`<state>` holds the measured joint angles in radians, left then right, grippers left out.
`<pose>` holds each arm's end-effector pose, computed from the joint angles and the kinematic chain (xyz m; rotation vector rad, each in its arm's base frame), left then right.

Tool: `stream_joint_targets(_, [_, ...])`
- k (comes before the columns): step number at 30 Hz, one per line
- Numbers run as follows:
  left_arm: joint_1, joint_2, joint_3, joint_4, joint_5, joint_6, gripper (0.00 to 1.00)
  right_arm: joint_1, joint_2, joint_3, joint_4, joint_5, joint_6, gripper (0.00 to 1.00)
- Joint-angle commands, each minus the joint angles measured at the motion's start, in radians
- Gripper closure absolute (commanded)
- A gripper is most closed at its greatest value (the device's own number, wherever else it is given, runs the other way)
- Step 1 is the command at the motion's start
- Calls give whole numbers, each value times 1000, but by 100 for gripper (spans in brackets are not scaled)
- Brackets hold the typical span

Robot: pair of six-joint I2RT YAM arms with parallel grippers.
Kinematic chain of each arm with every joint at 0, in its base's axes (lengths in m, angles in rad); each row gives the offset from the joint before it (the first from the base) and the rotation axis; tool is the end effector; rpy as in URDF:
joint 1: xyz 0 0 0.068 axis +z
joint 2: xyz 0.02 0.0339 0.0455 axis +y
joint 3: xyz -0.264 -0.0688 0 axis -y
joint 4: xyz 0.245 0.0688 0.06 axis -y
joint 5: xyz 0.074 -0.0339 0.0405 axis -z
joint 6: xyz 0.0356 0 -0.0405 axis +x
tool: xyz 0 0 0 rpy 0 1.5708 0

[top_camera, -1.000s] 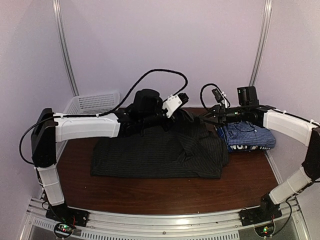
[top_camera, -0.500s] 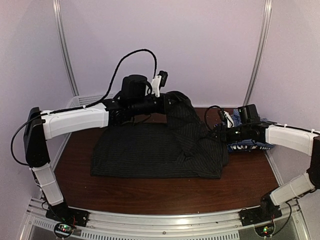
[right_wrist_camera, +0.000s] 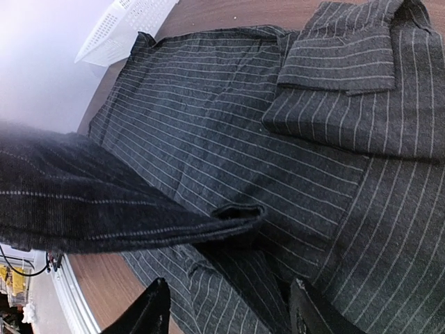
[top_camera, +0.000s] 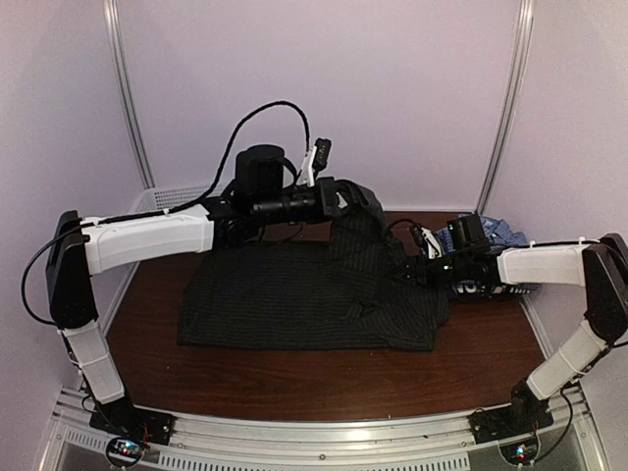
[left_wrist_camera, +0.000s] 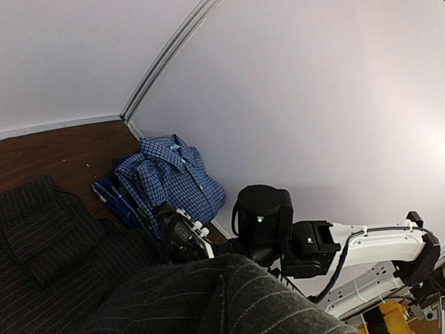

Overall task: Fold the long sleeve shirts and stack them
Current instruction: Place the sleeve of the 1/3-folded shirt.

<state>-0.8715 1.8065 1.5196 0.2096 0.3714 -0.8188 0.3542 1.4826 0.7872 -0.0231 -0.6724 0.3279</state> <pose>0.2736 -0.3454 0.3501 0.3755 1.8666 -1.5327 0.2737 0.1248 0.1985 -0.3985 2.3147 1.1162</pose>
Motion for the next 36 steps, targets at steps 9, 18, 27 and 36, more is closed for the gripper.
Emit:
stream_joint_targets(9, [0,-42,-77,79,54,-31,100,40,202,193,145,-47,94,53])
stream_joint_targets(18, [-2,-86,-165,159,61,-80,100,65,325,205,438,-142,307,59])
stream_joint_targets(27, [-17,-128,-263,248,48,-146,100,96,439,202,769,-317,516,59])
stream_joint_targets(36, [-24,-145,-341,347,35,-206,98,132,517,266,841,-455,572,55])
